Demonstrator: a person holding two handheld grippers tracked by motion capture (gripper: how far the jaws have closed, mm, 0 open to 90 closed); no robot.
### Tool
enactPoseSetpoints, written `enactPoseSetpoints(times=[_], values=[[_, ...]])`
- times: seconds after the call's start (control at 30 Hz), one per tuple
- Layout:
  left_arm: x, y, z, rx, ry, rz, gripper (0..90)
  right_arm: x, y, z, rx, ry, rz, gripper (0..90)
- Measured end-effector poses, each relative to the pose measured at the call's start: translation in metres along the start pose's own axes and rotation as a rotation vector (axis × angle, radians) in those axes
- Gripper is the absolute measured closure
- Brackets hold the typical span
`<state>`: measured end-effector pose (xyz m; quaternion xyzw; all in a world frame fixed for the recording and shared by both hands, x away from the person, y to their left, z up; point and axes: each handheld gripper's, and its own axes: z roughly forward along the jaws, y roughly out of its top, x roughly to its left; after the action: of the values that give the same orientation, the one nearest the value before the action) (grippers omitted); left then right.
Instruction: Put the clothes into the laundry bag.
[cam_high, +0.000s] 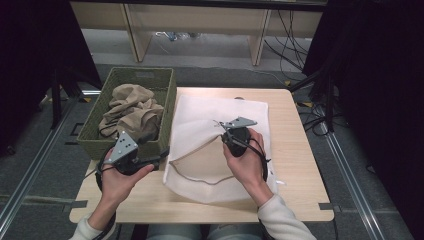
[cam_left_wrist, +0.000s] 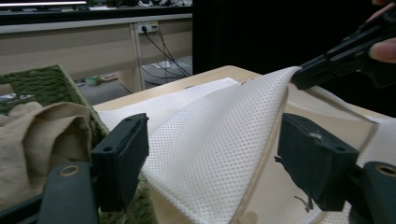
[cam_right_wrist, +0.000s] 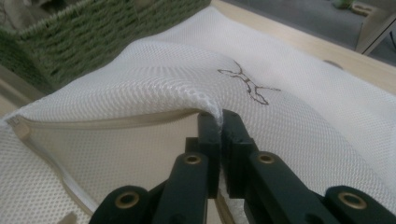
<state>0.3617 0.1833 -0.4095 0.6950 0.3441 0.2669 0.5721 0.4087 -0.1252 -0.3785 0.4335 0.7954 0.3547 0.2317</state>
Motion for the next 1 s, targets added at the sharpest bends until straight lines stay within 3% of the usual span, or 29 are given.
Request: enactPoseSetpoints(times=[0.07,0.1,0.17,0.2,0.23,0.27,0.3,0.33,0.4,0.43,0.5,0.53,0.63,0.7,0.73,0.77,0.8,0.83,0.93,0.97,1.0], values=[[0.002,0.001,0.001,0.002,0.009,-0.003,22.3,-0.004,0.003,-0.001,-0.036,-0.002,-0.049,88.3],[0.004,0.002,0.001,0.004,0.013,0.003,21.7,-0.005,0.005,-0.002,-0.044,-0.006,-0.047,88.3],[0.007,0.003,0.002,0.010,0.028,0.006,20.6,-0.002,0.008,-0.004,-0.038,-0.003,0.009,88.3],[0.010,0.004,0.003,0.014,0.038,0.010,19.7,-0.007,0.010,-0.003,-0.069,-0.011,-0.062,88.3],[0.013,0.005,0.003,0.018,0.048,0.005,18.7,-0.006,0.011,-0.005,-0.071,-0.023,-0.036,88.3],[0.016,0.006,0.003,0.023,0.058,0.005,17.7,-0.008,0.012,-0.005,-0.077,-0.022,-0.063,88.3],[0.019,0.007,0.004,0.026,0.069,0.006,17.0,-0.004,0.012,-0.008,-0.069,-0.024,-0.008,88.4],[0.023,0.008,0.004,0.029,0.081,0.010,16.6,-0.006,0.012,-0.009,-0.081,-0.029,-0.044,88.4],[0.031,0.011,0.006,0.043,0.106,0.014,15.4,-0.004,0.012,-0.011,-0.095,-0.028,-0.005,88.4],[0.035,0.012,0.007,0.049,0.116,0.012,15.2,-0.007,0.012,-0.011,-0.106,-0.027,-0.043,88.4],[0.044,0.014,0.010,0.061,0.135,0.016,14.8,-0.006,0.011,-0.010,-0.095,-0.022,-0.032,88.4],[0.047,0.014,0.013,0.075,0.134,-0.006,14.4,-0.006,0.010,-0.009,-0.095,-0.017,-0.040,88.4],[0.061,0.016,0.019,0.111,0.158,-0.013,12.7,-0.007,0.011,-0.009,-0.105,-0.021,-0.041,88.4],[0.070,0.018,0.024,0.136,0.172,-0.017,12.4,-0.005,0.011,-0.010,-0.106,-0.021,-0.012,88.4],[0.074,0.019,0.026,0.146,0.178,-0.017,12.1,-0.007,0.012,-0.010,-0.117,-0.027,-0.052,88.4],[0.077,0.020,0.028,0.157,0.182,-0.020,12.1,-0.005,0.012,-0.012,-0.103,-0.027,-0.016,88.4],[0.080,0.021,0.031,0.170,0.186,-0.024,12.1,-0.005,0.012,-0.011,-0.117,-0.033,-0.018,88.4],[0.083,0.022,0.033,0.188,0.189,-0.022,11.9,-0.008,0.013,-0.012,-0.118,-0.032,-0.056,88.4],[0.086,0.022,0.039,0.209,0.192,-0.032,11.8,-0.008,0.013,-0.011,-0.112,-0.024,-0.047,88.4],[0.088,0.022,0.042,0.226,0.198,-0.027,11.7,-0.005,0.012,-0.011,-0.104,-0.022,-0.021,88.4],[0.092,0.023,0.046,0.246,0.198,-0.032,11.6,-0.006,0.012,-0.010,-0.104,-0.025,-0.040,88.3]])
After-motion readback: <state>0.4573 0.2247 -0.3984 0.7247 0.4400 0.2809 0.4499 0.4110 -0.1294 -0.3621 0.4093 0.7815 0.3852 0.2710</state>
